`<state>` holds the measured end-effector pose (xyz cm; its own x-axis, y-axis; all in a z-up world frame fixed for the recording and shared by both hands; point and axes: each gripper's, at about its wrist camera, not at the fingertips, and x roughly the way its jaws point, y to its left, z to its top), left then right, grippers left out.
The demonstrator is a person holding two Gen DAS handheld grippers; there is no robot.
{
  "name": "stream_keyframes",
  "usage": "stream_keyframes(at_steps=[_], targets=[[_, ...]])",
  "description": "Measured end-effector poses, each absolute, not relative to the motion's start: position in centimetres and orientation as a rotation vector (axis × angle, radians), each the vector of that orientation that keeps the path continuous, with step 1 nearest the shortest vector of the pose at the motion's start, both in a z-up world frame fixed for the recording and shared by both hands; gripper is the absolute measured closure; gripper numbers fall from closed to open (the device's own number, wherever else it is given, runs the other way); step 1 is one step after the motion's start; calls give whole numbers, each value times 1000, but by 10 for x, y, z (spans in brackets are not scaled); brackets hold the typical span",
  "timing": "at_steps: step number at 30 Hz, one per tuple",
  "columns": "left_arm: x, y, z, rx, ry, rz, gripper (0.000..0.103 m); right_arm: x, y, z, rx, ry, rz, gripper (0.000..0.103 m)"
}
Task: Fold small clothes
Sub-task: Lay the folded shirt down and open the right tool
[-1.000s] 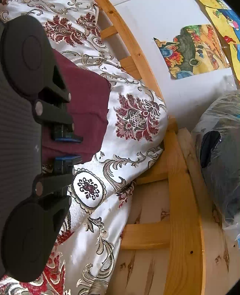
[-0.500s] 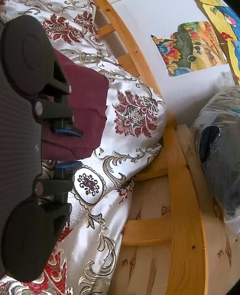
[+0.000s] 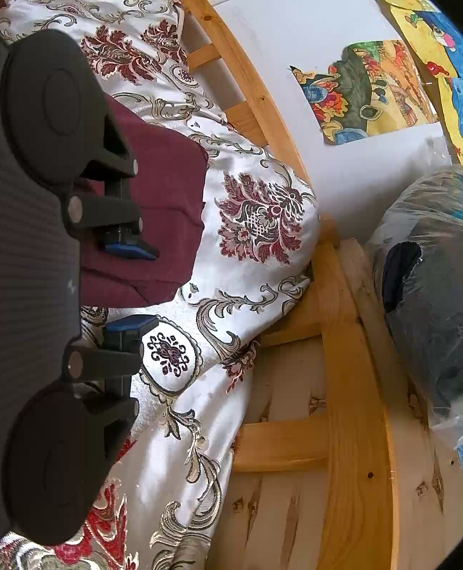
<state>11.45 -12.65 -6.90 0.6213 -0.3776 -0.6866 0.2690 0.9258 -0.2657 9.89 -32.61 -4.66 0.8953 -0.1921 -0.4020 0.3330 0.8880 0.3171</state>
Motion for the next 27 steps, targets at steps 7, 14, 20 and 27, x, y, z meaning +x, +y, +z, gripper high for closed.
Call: stream_keyframes(at_steps=[7, 14, 20, 27], targets=[[114, -127, -69, -137, 820, -372, 1, 97, -327, -45, 406, 365, -280, 49], [114, -126, -69, -128, 816, -370, 1, 92, -332, -44, 462, 337, -254, 36], [113, -127, -69, -126, 814, -372, 1, 96, -332, -44, 498, 339, -167, 16], [111, -127, -63, -117, 771, -371, 1, 103, -324, -46, 462, 391, -138, 4]])
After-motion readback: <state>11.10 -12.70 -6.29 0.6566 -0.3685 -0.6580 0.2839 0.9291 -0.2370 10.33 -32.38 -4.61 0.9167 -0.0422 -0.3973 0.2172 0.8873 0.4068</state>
